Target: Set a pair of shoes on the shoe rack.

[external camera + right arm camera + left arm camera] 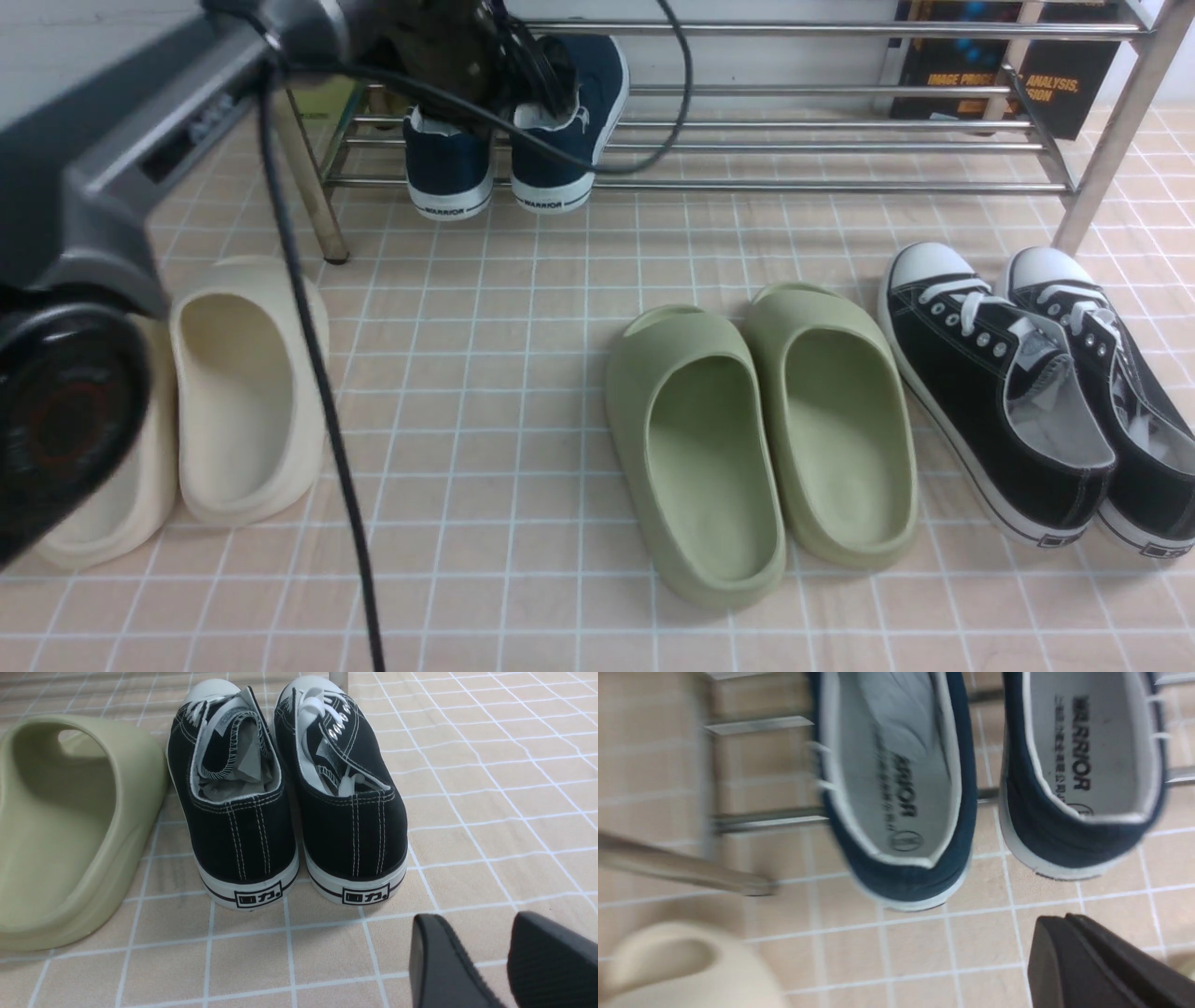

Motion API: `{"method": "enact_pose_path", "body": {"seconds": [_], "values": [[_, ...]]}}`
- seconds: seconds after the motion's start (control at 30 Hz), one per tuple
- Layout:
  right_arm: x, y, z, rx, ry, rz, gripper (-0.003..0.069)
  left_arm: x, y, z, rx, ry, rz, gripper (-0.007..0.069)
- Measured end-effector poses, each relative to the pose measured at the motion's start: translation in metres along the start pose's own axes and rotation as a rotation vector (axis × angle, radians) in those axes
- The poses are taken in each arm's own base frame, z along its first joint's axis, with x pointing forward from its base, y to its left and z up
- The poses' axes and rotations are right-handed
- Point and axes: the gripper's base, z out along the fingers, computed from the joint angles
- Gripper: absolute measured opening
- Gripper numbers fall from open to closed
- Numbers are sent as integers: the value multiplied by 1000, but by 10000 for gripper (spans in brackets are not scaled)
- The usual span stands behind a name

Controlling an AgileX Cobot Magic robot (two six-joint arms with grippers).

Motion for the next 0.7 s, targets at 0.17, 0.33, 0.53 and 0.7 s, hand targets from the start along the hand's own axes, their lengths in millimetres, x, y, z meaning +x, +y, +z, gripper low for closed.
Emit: {"method": "enact_pose_path", "body": {"seconds": [0.17,0.33,0.53,0.7], "values": [[0,0,0,-1,0,2,237,-18,34,-139,-18,-178,13,13],[0,0,0,0,0,0,237,2,57,-218,-31,-243,-9,16],[0,0,0,0,0,0,237,81,74,-252,-26,-176,-38,20],[0,0,0,-1,0,2,237,150,84,-264,-1,-199,-103,22]]}}
